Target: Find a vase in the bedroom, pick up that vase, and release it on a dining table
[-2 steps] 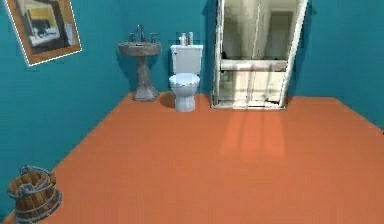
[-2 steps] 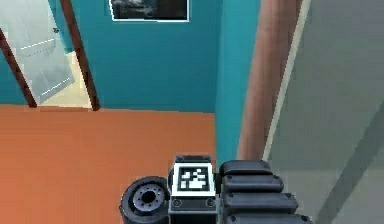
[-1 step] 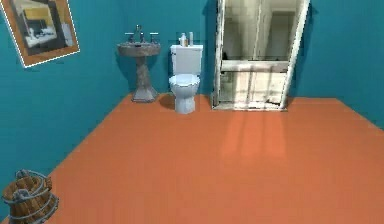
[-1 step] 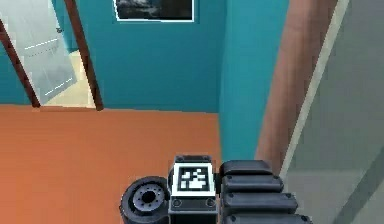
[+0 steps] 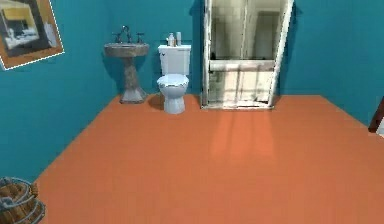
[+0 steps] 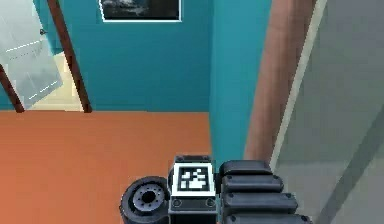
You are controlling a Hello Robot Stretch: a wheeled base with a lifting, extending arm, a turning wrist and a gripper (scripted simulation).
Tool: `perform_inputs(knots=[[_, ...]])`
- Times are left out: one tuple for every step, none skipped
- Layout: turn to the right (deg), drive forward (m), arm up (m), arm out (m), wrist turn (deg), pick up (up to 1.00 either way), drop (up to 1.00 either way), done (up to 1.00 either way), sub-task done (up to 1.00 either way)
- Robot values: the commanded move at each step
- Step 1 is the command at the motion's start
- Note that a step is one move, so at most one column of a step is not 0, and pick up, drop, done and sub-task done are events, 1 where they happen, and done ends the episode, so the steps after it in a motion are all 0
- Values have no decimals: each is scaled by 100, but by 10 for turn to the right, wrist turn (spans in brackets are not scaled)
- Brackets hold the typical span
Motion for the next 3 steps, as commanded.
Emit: perform_inputs(knots=[[0,45,0,0,0,0,0,0,0],[450,0,0,0,0,0,0,0,0],[120,0,0,0,0,0,0,0,0]])
